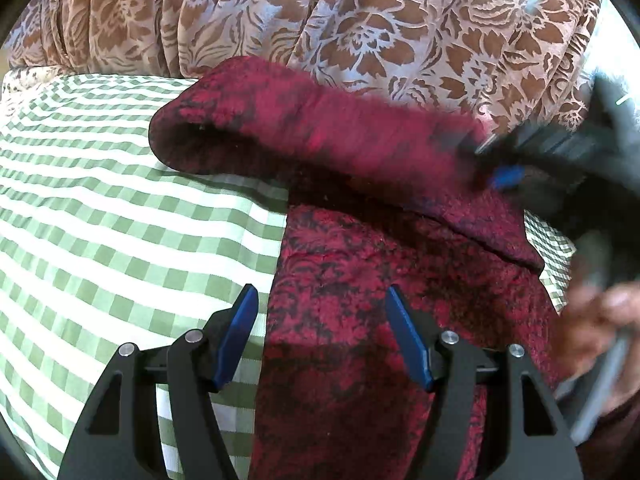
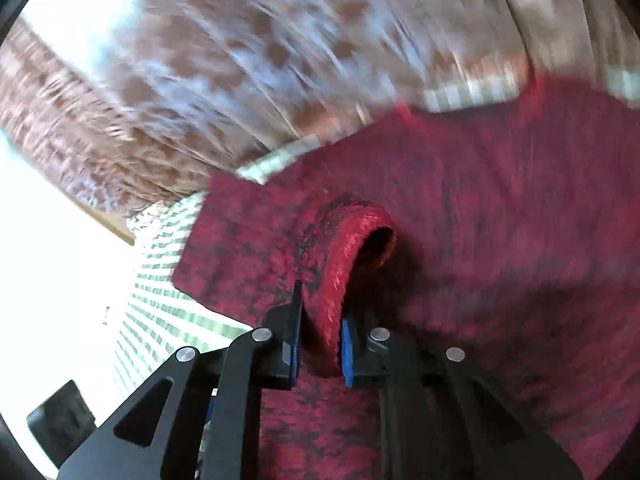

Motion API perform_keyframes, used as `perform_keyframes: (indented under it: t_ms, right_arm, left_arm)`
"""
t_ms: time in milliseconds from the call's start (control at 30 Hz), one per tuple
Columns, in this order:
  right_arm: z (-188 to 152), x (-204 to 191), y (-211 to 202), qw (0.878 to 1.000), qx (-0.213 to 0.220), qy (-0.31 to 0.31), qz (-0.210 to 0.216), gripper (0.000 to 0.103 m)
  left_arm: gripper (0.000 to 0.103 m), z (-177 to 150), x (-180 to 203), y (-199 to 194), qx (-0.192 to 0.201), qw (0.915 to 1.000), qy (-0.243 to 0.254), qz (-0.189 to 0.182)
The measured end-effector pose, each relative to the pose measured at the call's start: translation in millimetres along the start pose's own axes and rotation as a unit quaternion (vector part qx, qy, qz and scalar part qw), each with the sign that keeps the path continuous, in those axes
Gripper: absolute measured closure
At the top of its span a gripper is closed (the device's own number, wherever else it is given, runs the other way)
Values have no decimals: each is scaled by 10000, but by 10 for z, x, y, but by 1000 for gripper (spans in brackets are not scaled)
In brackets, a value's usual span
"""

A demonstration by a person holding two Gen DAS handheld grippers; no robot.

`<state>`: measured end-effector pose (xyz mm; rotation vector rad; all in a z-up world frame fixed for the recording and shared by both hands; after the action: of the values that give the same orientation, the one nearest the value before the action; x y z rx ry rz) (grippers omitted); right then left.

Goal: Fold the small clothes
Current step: 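Grasp the hem edge with the right tool and lift it toward the collar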

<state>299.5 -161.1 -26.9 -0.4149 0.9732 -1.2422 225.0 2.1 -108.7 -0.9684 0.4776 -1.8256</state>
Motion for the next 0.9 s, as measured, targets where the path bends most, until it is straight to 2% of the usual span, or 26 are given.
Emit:
perform_keyframes:
  t_ms: [67,167,300,467,600,667,733,800,833,900]
  right_arm:
    - [249,-79,-343,9989,395,-220,109,90]
    - [558,-7,-734,9955,829,-461,-45,90]
    - [831,522,-986,9931,1001,-314,-521,92]
    - [745,1538,-957,9890,675,369,-1263,92]
    - [499,2290,-788,9778,265,921,-1861,92]
    - [372,2562,-685,9740,66,1260,-1882,92]
    - [277,2663,-569,9716,-82,1374,-1925,92]
    - [196,2703,-531,9718,-89,1538,-1786,92]
    - [180,2732,-552,9723,-36,1622,-1685,85]
    - [178,2795,-614,9698,4,1770,-1681,56]
  left_arm:
    - [37,-1,-6,25,-13,10000,-39,44]
    - [37,-29,-10,54,-66,9999,-46,122]
    - [37,-64,-20,87,-134,9997,-48,191]
    - [37,-87,-55,160,-255,9992,-107,272]
    - [35,-89,-16,194,-300,9989,-3,357]
    - [35,-95,-1,202,-313,9988,24,377]
    - [35,-86,16,201,-336,9987,13,388]
    - [35,-23,34,156,-326,9990,28,318]
    - [35,31,47,112,-255,9993,49,267]
    - [32,171,41,26,-83,9997,57,200]
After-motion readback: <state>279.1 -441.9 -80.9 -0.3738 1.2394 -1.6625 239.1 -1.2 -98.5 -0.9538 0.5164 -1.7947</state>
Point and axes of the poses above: each gripper's, at about its wrist camera, not at the fingertips, and y roughly the way its jaws point, x to its right, z to its top, the point moved 5 cm from there along y, roughly the way its jaws point, and after that the axes turned 7 degrees about -z, right-handed, at the moved point
